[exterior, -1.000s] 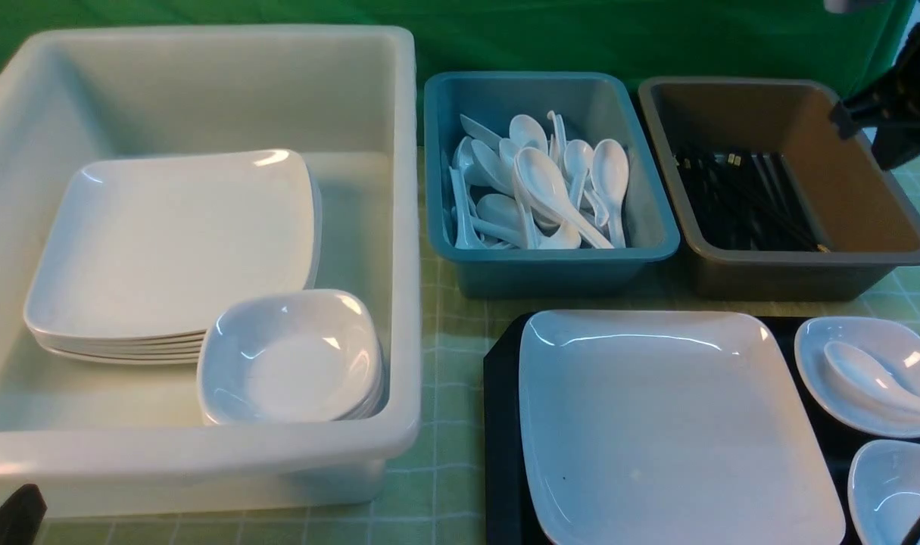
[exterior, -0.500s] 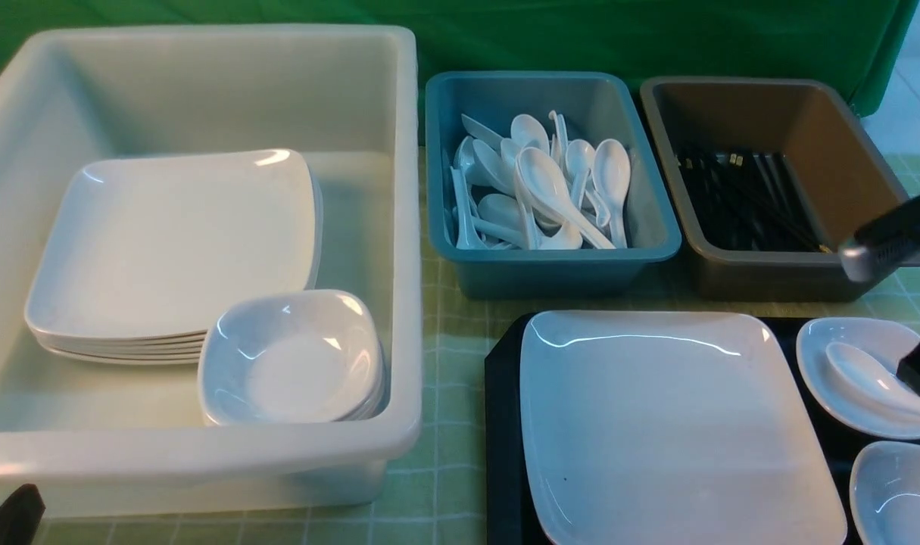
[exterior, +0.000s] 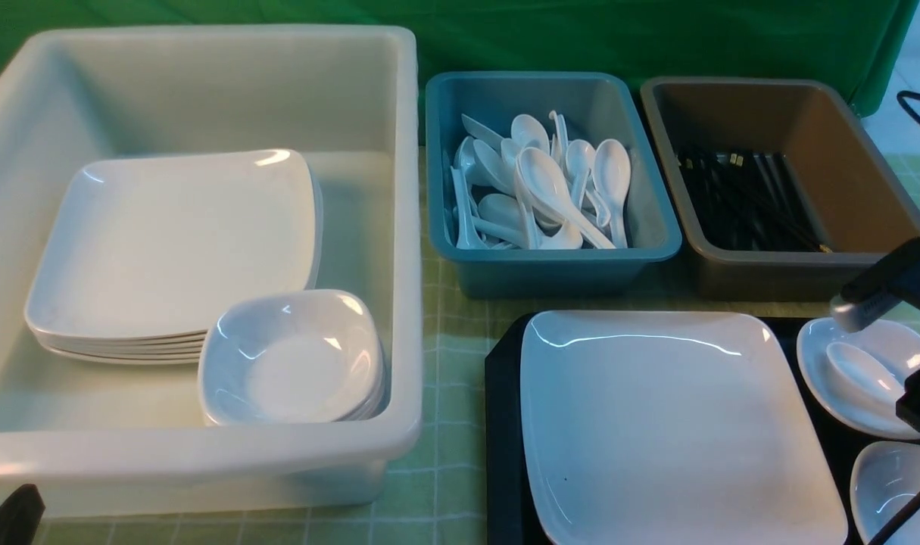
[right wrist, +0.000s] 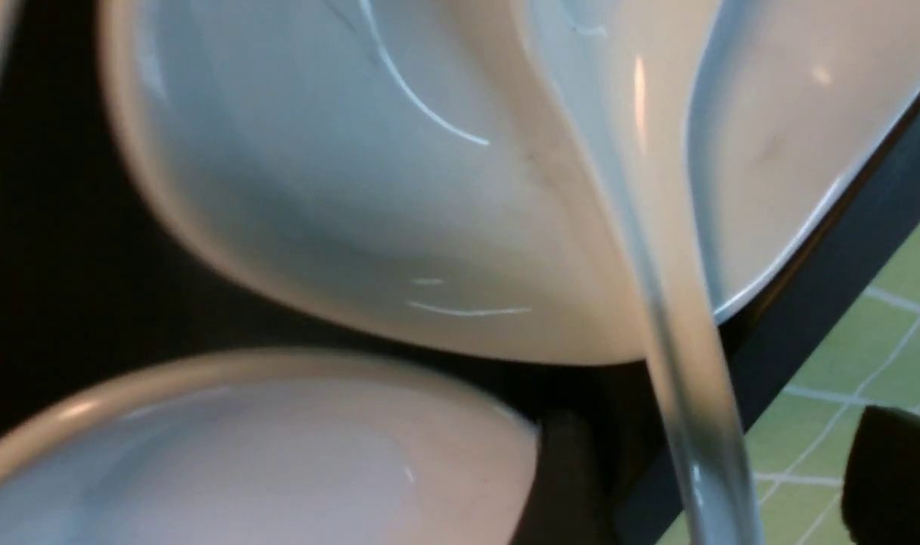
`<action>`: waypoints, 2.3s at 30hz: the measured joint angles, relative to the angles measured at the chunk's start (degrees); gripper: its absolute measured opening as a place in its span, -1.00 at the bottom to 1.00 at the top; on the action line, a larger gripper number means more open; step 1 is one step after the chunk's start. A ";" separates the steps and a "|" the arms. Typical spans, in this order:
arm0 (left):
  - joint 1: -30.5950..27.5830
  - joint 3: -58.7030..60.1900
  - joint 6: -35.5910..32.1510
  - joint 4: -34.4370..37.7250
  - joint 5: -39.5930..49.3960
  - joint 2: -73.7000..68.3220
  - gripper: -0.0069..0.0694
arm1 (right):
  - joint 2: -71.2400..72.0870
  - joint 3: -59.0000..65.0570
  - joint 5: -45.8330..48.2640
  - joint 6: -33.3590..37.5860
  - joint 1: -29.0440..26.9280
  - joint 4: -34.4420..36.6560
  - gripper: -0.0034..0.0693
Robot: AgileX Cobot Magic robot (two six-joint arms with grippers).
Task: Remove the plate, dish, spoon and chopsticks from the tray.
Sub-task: Use the right arm to grab a soup spoon from the plate, then use the right arm to put the soup spoon into the small storage box in the middle
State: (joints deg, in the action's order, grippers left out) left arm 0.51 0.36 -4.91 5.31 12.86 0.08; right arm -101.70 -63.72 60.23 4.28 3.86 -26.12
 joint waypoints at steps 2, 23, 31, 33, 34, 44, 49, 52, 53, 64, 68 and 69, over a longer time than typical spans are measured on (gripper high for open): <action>0.00 0.00 0.00 -0.02 0.00 0.00 -0.23 | -0.40 0.00 -0.12 -0.05 -1.03 0.06 0.35; 0.00 0.00 0.09 -0.07 0.00 0.00 -0.23 | 0.64 -4.72 8.00 4.96 -6.02 11.82 -0.62; 0.00 0.00 0.09 -0.07 0.00 0.00 -0.23 | 14.13 -9.40 9.13 5.62 -3.86 19.42 -0.62; 0.00 0.00 0.09 -0.07 0.00 0.00 -0.23 | 16.25 -11.59 8.93 5.62 -1.46 21.44 -0.62; 0.00 0.00 0.09 -0.07 0.00 0.00 -0.23 | 17.06 -12.95 8.37 5.54 0.27 22.23 -0.62; 0.00 0.00 -0.05 -0.07 0.00 0.00 -0.23 | 11.88 -22.99 -7.93 2.71 18.81 24.60 -0.62; 0.00 0.00 0.01 -0.07 0.00 0.00 -0.23 | -1.96 -31.50 -18.53 2.49 22.44 24.80 -0.62; 0.00 0.00 0.01 -0.07 0.00 0.00 -0.23 | -8.19 -34.07 -24.02 2.44 22.38 23.92 -0.59; 0.00 0.00 0.01 -0.07 0.00 0.05 -0.23 | -10.73 -35.02 -26.15 2.44 22.38 22.91 -0.56; 0.00 0.00 0.01 -0.07 0.00 0.04 -0.23 | -19.95 -36.26 -29.62 1.30 22.38 19.82 0.00; 0.00 0.00 0.01 -0.07 0.00 0.04 -0.23 | -18.99 -37.29 -25.85 1.25 22.38 19.77 -0.01; 0.00 0.00 0.05 -0.07 0.00 0.04 -0.23 | -18.08 -38.14 -22.60 1.25 22.38 19.77 -0.05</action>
State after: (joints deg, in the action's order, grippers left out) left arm 0.51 0.36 -4.85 5.24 12.86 0.12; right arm -119.78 -101.86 37.63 5.54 26.24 -6.35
